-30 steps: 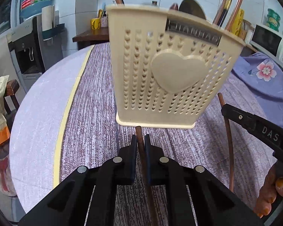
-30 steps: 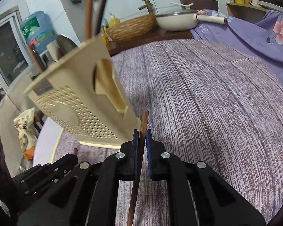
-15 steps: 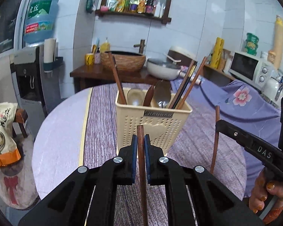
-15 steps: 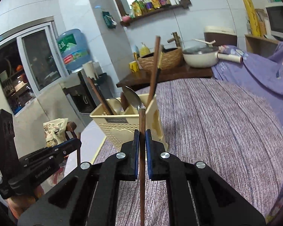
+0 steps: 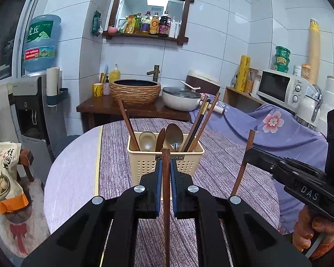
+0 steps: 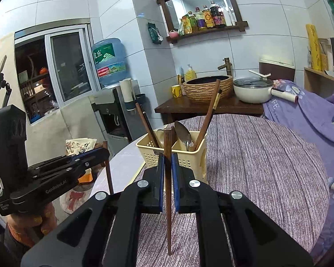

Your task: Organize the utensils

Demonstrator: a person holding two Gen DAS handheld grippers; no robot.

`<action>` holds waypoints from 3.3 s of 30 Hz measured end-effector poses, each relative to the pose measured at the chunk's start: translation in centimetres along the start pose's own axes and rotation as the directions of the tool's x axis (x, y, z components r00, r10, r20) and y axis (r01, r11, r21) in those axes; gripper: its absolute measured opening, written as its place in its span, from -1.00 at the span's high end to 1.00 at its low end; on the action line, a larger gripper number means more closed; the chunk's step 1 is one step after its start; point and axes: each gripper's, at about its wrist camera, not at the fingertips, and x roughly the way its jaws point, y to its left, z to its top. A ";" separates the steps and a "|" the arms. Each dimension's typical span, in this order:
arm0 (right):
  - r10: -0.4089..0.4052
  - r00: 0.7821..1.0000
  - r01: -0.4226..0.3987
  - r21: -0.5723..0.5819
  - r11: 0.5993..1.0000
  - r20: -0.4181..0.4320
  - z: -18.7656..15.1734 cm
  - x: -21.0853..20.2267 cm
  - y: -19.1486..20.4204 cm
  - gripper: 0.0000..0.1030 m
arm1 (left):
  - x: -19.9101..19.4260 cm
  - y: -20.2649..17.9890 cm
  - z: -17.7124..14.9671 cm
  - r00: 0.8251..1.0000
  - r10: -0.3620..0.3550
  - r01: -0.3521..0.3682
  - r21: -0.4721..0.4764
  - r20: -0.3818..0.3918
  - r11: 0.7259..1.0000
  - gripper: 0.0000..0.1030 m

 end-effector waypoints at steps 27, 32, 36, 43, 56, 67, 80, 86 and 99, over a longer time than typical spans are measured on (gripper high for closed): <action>-0.005 0.987 0.013 -0.044 0.999 0.162 13.8 -0.5 1.4 0.86 | -2.9 1.1 13.8 0.981 -0.030 0.040 -0.048 0.191 0.998 0.86; -0.036 0.976 0.047 -0.044 0.998 0.213 17.2 0.1 1.8 0.86 | -3.2 0.7 17.2 0.965 0.028 -0.017 -0.042 0.260 0.999 0.86; -0.077 0.970 0.093 -0.060 0.994 0.232 18.0 1.7 2.1 0.86 | -1.5 0.8 17.4 0.961 0.082 -0.073 -0.041 0.263 0.996 0.86; -0.114 0.975 0.127 -0.058 0.990 0.193 14.8 6.0 1.6 0.86 | 3.4 1.7 13.8 0.981 0.105 -0.096 -0.059 0.165 0.994 0.86; -0.151 0.984 0.156 -0.053 0.986 0.090 8.6 10.6 0.3 0.86 | 8.8 3.0 7.9 0.993 0.117 -0.116 -0.051 0.018 0.992 0.86; -0.159 0.980 0.169 -0.081 0.982 0.120 7.6 10.8 0.4 0.70 | 8.5 2.6 7.5 0.994 0.096 -0.095 -0.021 0.043 0.995 0.83; -0.150 0.957 0.180 -0.101 0.978 0.249 3.3 0.7 1.5 -0.57 | -2.1 3.4 2.0 0.960 0.129 -0.137 0.014 0.248 0.991 -0.89; -0.124 0.967 0.153 -0.115 0.982 0.224 -3.0 -2.6 2.4 -0.81 | -4.4 2.8 -4.2 0.961 0.161 -0.174 0.040 0.225 0.984 -0.89; -0.127 0.965 0.180 -0.232 0.956 0.227 -14.4 -7.0 5.8 -0.89 | -6.6 2.0 -12.9 0.971 0.191 -0.198 0.033 0.141 0.980 -0.89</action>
